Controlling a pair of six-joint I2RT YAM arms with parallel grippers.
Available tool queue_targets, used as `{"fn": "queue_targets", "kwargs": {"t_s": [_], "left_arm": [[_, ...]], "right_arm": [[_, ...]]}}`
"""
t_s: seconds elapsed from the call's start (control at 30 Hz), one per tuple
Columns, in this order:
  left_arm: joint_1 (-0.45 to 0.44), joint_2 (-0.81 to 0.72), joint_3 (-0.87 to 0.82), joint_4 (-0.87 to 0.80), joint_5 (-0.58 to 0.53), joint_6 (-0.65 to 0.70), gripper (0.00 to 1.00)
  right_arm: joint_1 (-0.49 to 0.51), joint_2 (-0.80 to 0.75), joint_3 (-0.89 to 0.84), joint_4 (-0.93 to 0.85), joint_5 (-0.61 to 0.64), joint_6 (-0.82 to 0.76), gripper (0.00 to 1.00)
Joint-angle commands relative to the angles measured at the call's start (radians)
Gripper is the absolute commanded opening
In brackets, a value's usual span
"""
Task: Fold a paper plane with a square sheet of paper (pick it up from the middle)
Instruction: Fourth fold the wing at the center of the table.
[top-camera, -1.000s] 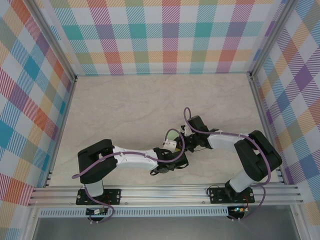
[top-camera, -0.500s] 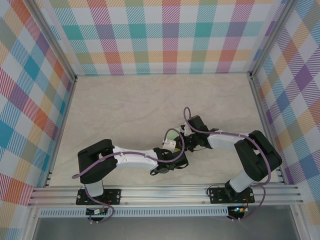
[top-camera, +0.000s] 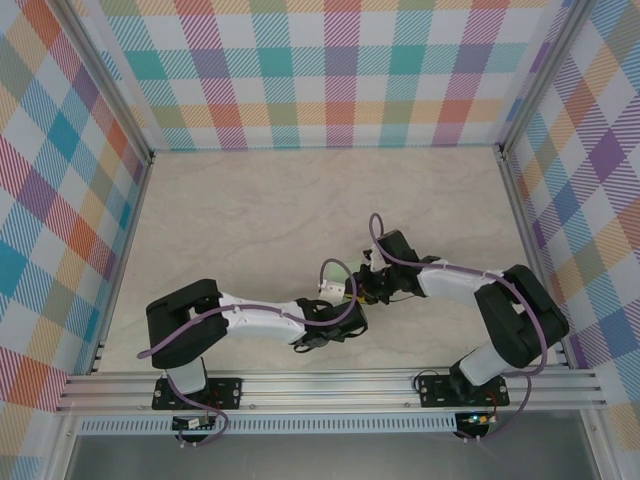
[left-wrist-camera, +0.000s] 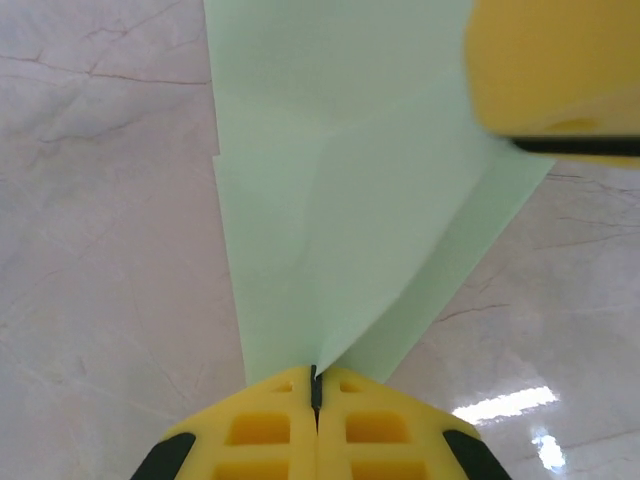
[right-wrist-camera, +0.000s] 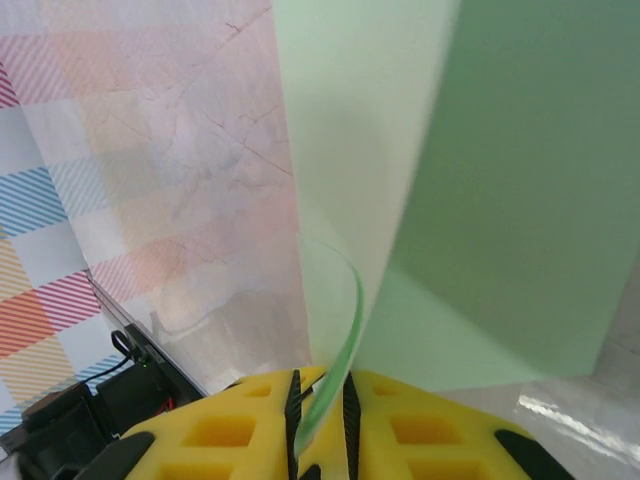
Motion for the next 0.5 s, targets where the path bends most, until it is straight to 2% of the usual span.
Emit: {"fn": "queue_targets", "kwargs": {"t_s": [0.0,0.3,0.37,0.47], "left_arm": [[0.042,-0.074,-0.077,0.15,0.102,0.03,0.0],[0.162,-0.183,-0.246,0.41,0.337,0.097,0.0],[0.193,-0.197,-0.277,0.457,0.385,0.099,0.0],[0.237,-0.202,-0.316,0.516,0.451,0.09,0.0]], "right_arm": [[-0.03,-0.092,0.026,-0.08,0.018,-0.035,0.25],[-0.062,-0.321,-0.03,-0.17,0.066,-0.066,0.37],[-0.061,-0.337,-0.047,-0.153,0.052,-0.063,0.37],[-0.06,-0.328,-0.07,-0.106,0.013,-0.048,0.31]]}}
